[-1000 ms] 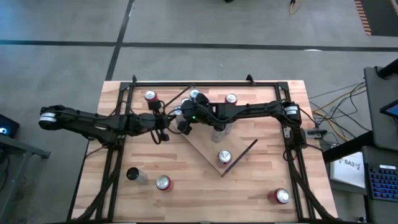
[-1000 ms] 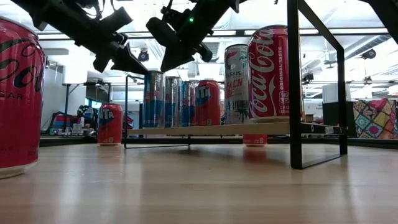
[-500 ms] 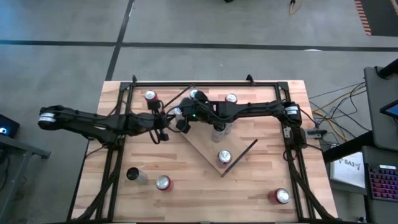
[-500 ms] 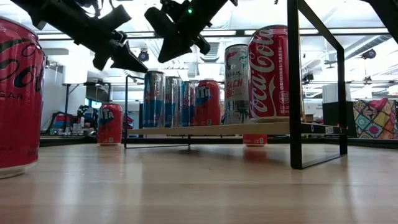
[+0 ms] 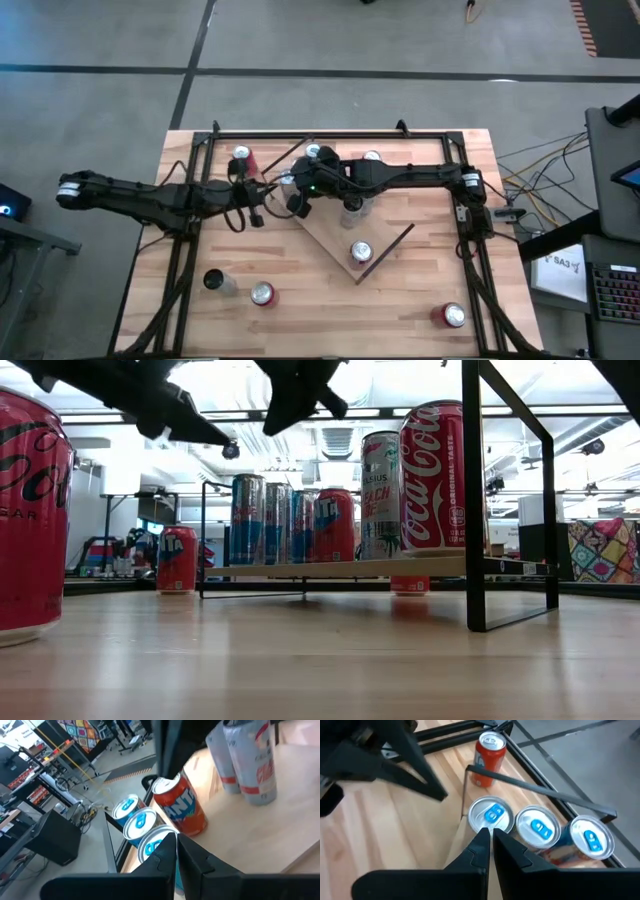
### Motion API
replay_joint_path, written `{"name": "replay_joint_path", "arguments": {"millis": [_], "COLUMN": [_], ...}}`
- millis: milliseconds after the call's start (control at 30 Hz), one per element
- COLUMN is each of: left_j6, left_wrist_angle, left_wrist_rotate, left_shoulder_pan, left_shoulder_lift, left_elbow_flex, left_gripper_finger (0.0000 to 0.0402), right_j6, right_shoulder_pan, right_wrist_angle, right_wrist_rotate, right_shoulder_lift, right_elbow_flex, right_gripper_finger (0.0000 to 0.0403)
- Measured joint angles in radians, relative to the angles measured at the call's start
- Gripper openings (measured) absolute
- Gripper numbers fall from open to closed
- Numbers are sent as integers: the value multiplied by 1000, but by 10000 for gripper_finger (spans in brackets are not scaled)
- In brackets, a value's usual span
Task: Place canned beverage on shelf
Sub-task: Put the blue soda can on the shelf aligned with the blue can on the shelf, then put the right soda can on the shelf
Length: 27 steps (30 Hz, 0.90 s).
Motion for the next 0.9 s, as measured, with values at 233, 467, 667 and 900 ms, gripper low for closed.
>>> {"name": "replay_joint_path", "arguments": {"millis": [233,467,667,900], "left_j6": [-6,-9,-25,-79], "left_wrist_angle": [10,96,189,267], "left_wrist_rotate": [55,79,79,79], "left_shoulder_pan": [-15,-15,-15,-16], "left_shoulder_lift": [-46,-65,-70,-70], "left_elbow_flex": [0,0,0,0], "left_gripper_finger": [0,0,0,0], "right_j6": [56,156,287,273], "right_shoulder_pan": [53,106,154,241], "right_wrist_angle": [-162,-368,-552,-808], "right_wrist_rotate": [-32,-146,-289,-418], "right_shoulder_lift": [0,0,0,-1], "right_elbow_flex": [100,223,300,311], "right_gripper_finger": [13,13,13,13]}}
